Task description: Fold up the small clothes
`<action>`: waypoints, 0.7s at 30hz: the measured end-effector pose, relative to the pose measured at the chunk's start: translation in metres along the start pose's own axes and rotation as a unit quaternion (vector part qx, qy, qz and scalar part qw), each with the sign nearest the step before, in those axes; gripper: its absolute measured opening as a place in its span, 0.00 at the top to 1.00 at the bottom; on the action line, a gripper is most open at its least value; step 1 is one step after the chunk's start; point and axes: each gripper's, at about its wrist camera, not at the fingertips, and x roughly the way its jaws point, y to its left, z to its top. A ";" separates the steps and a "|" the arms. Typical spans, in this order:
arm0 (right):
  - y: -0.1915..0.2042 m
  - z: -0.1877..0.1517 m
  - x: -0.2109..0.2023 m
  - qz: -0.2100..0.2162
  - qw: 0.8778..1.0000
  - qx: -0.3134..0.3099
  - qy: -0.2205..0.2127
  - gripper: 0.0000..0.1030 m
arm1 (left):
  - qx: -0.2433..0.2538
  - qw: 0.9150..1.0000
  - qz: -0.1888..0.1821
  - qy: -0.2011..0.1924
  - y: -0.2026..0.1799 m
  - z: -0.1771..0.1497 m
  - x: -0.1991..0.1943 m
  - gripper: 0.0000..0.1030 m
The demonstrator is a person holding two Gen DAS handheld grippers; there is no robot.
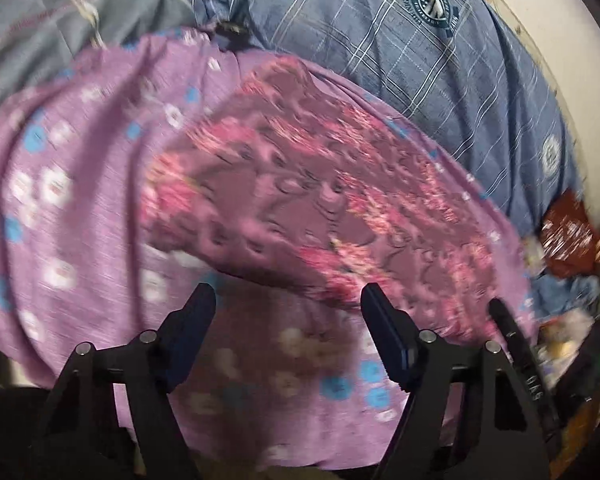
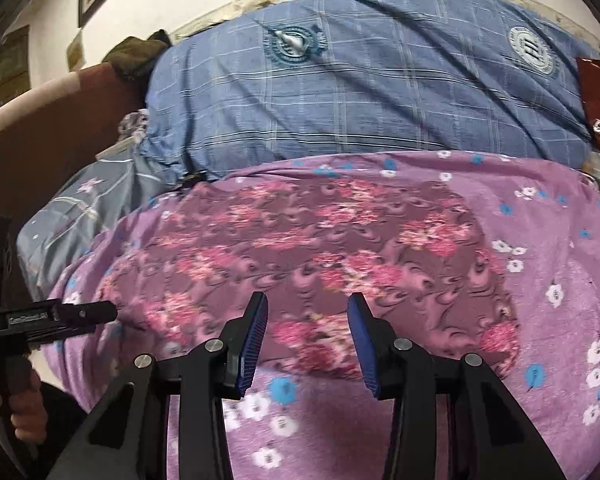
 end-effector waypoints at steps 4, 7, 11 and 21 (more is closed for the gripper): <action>-0.014 0.003 0.001 0.008 1.000 0.029 0.008 0.57 | -0.041 0.999 -0.015 0.007 0.001 0.003 0.021 0.34; -0.014 0.004 -0.002 0.004 1.000 0.017 0.000 0.57 | -0.072 0.997 -0.029 0.010 0.004 0.010 0.034 0.37; -0.012 0.003 -0.003 0.003 1.000 0.005 0.000 0.57 | -0.111 0.993 -0.045 -0.007 0.007 0.028 0.041 0.37; -0.020 0.004 0.005 -0.001 1.000 0.019 0.009 0.58 | -0.113 0.991 -0.055 -0.035 0.010 0.031 0.043 0.56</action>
